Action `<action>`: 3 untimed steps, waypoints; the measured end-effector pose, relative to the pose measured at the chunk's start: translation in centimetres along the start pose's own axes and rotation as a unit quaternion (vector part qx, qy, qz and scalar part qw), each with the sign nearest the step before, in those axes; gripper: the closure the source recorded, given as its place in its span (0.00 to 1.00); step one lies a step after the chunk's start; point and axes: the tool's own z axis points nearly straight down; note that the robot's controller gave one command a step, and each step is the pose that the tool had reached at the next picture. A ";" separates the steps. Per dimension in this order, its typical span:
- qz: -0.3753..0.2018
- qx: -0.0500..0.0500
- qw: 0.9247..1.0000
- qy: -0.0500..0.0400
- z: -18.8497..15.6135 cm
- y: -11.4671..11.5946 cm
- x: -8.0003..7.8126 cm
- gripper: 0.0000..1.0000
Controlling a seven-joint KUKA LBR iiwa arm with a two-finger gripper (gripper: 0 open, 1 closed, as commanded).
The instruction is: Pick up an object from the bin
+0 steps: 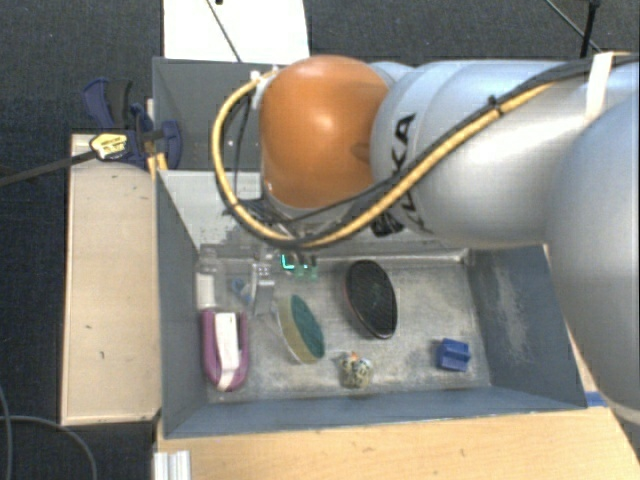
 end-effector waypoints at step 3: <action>0.004 -0.001 1.000 -0.005 11.5 -5.5 -1.3 1.00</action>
Offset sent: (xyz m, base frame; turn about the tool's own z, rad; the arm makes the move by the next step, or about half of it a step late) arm -0.0003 -0.0423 -0.1294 0.0412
